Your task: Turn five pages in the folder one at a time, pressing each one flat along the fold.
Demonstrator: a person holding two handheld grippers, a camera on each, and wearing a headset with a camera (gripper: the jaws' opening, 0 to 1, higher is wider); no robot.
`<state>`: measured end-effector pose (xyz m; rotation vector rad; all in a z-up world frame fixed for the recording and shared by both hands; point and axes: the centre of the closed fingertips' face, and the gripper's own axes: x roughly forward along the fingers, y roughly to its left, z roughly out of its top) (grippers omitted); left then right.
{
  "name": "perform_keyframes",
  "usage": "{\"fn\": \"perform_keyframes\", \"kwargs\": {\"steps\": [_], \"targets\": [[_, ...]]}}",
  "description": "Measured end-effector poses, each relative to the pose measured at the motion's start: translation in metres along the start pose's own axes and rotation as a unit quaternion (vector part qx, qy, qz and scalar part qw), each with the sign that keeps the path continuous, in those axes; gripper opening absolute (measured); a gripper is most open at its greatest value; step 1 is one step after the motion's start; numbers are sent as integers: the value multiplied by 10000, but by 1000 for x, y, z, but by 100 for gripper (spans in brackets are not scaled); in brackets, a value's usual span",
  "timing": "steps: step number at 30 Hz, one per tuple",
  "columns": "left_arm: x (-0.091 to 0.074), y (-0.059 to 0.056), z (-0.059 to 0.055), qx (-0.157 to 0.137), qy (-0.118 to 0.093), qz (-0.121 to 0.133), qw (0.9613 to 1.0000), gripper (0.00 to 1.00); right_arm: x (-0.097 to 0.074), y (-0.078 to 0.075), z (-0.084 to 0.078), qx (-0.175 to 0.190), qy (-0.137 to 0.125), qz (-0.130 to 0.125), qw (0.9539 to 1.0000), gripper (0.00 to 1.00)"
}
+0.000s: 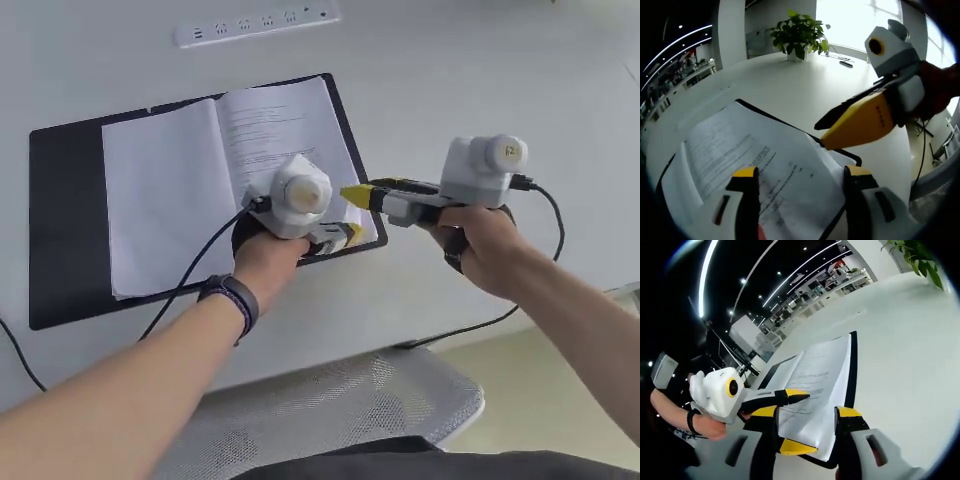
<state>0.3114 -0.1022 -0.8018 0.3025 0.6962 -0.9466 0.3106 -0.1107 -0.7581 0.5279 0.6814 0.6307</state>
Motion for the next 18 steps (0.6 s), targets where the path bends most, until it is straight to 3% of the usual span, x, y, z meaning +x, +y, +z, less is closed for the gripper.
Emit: {"fn": "perform_keyframes", "kwargs": {"steps": [10,15,18], "targets": [[1,1,0,-25,11,-17,10000,70,11,-6,-10,322,146,178,9992,38],[0,0,0,-33,16,-25,10000,70,13,-5,-9,569,59,332,9978,29],[0,0,0,-17,34,-48,10000,70,13,-6,-11,562,106,300,9979,23]]}}
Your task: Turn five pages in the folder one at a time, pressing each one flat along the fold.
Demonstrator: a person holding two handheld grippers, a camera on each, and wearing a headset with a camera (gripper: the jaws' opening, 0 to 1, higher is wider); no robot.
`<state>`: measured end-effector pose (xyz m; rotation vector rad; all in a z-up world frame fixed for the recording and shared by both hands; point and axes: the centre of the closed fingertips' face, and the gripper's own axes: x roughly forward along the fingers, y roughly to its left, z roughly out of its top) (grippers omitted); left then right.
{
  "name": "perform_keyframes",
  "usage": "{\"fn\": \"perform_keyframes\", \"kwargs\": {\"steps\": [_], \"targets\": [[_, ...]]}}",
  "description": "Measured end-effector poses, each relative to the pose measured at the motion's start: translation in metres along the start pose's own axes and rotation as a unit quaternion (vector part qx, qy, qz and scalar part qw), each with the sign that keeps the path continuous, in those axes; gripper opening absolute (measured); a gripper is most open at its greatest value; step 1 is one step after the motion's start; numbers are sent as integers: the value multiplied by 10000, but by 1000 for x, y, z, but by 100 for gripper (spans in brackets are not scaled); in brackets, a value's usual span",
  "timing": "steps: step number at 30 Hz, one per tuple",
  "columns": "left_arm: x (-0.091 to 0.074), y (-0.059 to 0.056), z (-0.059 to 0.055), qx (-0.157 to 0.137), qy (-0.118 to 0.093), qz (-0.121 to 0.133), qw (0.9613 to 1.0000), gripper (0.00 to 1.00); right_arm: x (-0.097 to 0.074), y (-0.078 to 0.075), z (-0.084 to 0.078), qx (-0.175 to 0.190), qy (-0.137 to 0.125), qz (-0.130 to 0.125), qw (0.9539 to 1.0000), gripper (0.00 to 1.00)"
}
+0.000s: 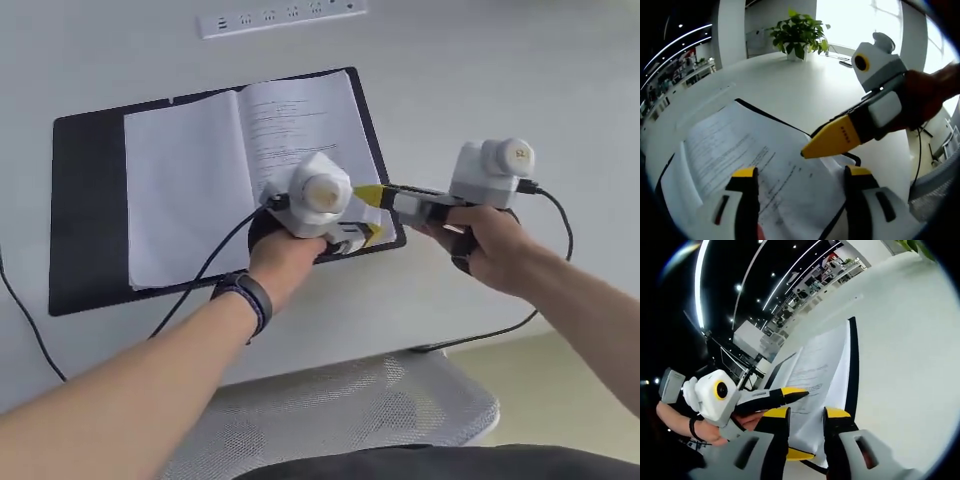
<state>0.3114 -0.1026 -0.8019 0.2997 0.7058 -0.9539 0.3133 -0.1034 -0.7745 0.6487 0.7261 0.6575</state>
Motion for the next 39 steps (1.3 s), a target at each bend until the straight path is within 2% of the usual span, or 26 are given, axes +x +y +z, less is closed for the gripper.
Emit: {"fn": "perform_keyframes", "kwargs": {"steps": [3,7,16,20,25,29,35,36,39], "targets": [[0,0,0,5,14,-29,10000,71,-1,0,1,-14,-49,-21,10000,17],[0,-2,0,10,30,-83,10000,74,-1,0,3,-12,-95,-17,10000,4],[-4,-4,-1,-126,44,-215,9997,81,-3,2,5,-21,-87,-76,9999,0],[-10,-3,1,-61,17,-226,9997,82,-5,4,8,65,-175,-82,9998,0],[-20,5,7,-81,-88,-157,9998,82,-6,8,10,54,-180,-93,9998,0],[-35,18,13,-222,-249,-69,9994,85,-7,14,15,62,-224,-77,9997,0],[-56,33,19,-342,-459,31,9984,86,-5,29,24,-129,-233,-4,9996,0],[-62,37,19,-307,-484,79,9983,85,-5,33,28,-201,-315,11,9993,0],[-74,40,20,-337,-567,61,9978,85,-4,39,32,-193,-345,38,9992,0]]}}
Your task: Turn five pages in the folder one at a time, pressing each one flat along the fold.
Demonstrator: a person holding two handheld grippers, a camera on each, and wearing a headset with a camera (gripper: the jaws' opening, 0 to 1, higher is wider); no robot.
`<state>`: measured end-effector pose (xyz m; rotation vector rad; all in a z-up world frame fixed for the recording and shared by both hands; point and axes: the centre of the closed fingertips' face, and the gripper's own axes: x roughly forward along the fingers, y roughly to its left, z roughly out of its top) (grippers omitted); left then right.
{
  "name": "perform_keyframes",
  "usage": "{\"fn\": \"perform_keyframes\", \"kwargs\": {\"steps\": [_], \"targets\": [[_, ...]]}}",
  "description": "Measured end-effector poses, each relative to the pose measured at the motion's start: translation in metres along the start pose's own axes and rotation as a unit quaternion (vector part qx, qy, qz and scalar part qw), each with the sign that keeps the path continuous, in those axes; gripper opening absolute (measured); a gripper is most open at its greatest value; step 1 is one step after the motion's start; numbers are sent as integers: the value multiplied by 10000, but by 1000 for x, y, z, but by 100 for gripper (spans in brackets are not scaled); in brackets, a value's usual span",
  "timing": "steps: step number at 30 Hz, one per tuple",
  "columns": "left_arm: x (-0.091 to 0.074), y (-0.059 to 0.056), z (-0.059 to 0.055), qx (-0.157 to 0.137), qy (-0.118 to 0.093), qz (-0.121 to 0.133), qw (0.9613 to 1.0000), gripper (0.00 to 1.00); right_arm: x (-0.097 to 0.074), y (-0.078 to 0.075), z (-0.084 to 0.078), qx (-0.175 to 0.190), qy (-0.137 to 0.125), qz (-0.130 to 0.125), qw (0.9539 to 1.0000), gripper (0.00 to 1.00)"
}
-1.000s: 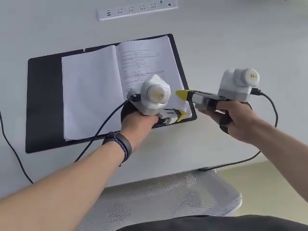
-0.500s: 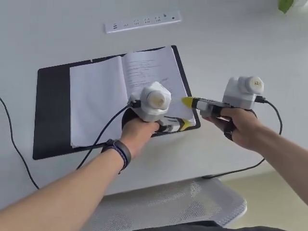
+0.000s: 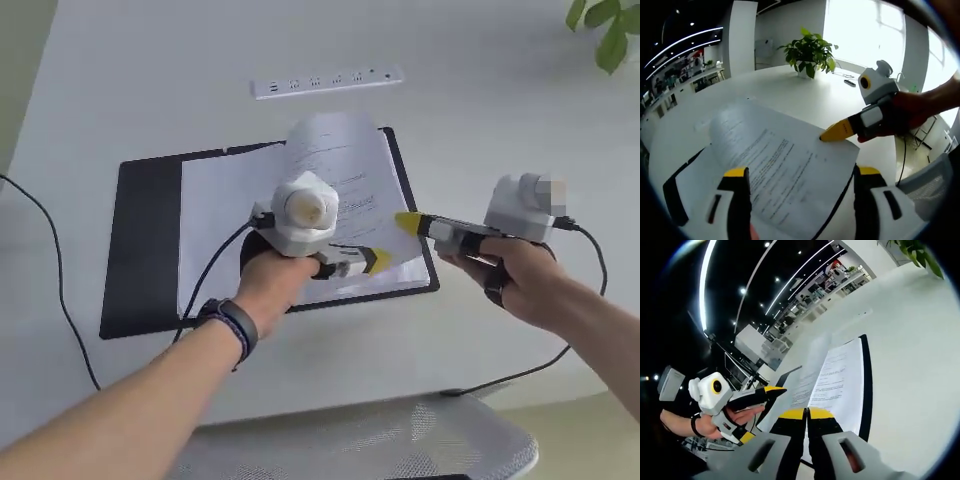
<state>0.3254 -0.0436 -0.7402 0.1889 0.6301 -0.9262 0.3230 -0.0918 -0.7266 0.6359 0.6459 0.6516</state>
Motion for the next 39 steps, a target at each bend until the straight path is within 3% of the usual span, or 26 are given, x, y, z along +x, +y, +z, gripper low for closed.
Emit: {"fn": "perform_keyframes", "kwargs": {"steps": [7,12,18,29,39], "targets": [[-26,14,-3,-16,-117,131,9998,85,3,12,7,-74,-95,43,9999,0],[-44,30,-4,-125,-239,287,9992,85,7,23,10,-189,-95,105,9997,0],[-77,49,-7,-235,-368,550,9975,86,19,42,16,-238,-171,315,9991,0],[-127,78,-19,-318,-488,968,9936,86,53,80,8,-513,134,728,9959,0],[-165,99,-33,-439,-567,1314,9887,87,87,116,-16,-739,567,1034,9903,0]]}}
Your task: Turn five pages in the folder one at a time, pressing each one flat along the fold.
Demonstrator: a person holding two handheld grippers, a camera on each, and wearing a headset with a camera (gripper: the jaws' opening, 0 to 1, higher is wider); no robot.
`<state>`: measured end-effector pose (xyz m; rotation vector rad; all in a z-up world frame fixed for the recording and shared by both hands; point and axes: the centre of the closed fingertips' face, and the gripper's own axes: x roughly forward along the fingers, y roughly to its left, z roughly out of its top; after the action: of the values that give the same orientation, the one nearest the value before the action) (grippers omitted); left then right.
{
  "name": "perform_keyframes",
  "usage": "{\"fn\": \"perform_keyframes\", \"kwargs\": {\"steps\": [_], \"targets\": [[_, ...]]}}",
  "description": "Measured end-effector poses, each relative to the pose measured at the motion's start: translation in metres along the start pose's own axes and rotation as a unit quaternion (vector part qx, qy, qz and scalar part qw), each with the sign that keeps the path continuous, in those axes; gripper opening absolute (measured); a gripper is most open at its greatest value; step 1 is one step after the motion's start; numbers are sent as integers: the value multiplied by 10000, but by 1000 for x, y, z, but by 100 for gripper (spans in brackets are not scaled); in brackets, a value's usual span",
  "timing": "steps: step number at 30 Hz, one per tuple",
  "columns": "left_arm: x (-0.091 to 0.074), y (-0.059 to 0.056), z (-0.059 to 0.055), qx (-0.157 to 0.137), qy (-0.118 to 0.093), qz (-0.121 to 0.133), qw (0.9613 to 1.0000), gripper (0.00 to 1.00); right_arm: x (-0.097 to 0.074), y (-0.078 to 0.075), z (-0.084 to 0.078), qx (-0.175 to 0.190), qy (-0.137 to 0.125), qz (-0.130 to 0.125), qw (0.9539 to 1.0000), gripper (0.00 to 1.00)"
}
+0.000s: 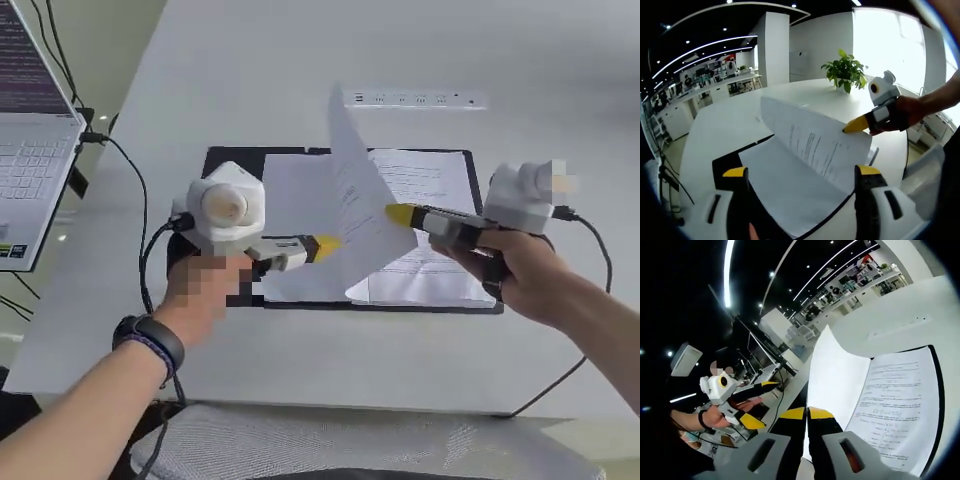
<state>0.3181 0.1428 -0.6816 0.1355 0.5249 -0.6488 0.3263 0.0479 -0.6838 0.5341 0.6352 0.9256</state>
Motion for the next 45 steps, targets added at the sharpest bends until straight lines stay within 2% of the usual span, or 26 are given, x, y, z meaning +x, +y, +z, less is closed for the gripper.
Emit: {"fn": "perform_keyframes", "kwargs": {"steps": [13,22,30,37,40,45], "targets": [[-30,23,-13,-124,-16,243,9996,87,47,22,-22,9,404,257,9989,0],[-51,30,-24,-264,-4,359,9990,87,80,33,-34,98,638,381,9972,0],[-61,35,-30,-366,-13,463,9983,87,112,43,-58,152,1015,384,9940,0],[-67,36,-38,-427,20,507,9978,88,134,41,-75,364,1229,245,9914,0],[-71,34,-39,-444,25,496,9978,88,138,39,-87,311,1410,169,9894,0],[-79,35,-41,-500,20,522,9974,88,144,22,-95,528,1494,-53,9873,0]]}}
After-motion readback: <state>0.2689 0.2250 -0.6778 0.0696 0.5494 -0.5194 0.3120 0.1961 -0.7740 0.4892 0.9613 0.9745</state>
